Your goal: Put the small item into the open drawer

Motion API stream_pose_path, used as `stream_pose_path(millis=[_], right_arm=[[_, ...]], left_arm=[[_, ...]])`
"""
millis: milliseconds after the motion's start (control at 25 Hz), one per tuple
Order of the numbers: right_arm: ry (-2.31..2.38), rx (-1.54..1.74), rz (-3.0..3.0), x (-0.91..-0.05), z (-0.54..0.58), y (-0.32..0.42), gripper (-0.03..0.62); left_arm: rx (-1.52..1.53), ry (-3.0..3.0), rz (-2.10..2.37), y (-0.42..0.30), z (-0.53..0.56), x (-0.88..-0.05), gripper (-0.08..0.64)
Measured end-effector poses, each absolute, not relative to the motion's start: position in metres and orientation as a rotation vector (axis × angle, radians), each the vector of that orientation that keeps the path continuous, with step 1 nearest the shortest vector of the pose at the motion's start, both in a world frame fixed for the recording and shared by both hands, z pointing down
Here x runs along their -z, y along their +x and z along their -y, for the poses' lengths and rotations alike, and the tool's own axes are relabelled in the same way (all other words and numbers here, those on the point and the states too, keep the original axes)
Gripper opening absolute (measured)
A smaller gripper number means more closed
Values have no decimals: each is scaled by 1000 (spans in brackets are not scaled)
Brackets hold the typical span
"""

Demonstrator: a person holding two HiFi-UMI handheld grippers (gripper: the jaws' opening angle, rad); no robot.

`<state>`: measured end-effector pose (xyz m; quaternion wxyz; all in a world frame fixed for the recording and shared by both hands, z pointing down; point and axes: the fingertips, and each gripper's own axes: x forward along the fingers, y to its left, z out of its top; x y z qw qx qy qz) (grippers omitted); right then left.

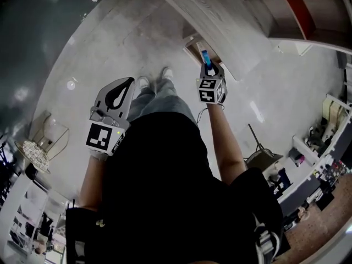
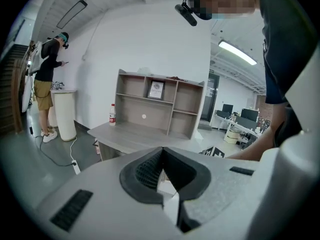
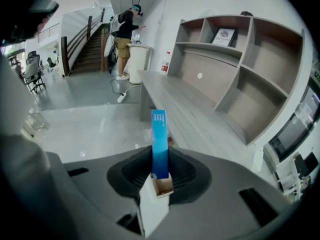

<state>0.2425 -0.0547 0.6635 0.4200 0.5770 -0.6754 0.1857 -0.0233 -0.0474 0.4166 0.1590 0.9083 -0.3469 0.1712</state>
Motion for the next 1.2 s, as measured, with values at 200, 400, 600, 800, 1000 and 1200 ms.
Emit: stream_pose_path(millis=[200, 400, 600, 800, 1000, 1200], right_arm=[[1400, -463, 1644, -696, 62, 247, 95], [1367, -455, 1592, -719, 70, 255, 95], [1349, -448, 1546, -737, 75, 264, 97], [1332, -448, 1530, -747, 77, 264, 98], [1311, -471, 1531, -759, 77, 259, 100], [1300, -487, 1550, -762, 79, 250, 101]], left_arm=[[-527, 2558, 1033, -32, 43, -423, 2], [-554, 2507, 1085, -40, 43, -427, 2], [-579, 2487, 1112, -43, 41, -431, 2], [-578, 2469, 1122, -42, 38, -432, 2], [-568, 2467, 1133, -40, 38, -431, 2], [-564, 2458, 1154, -43, 35, -429, 2]])
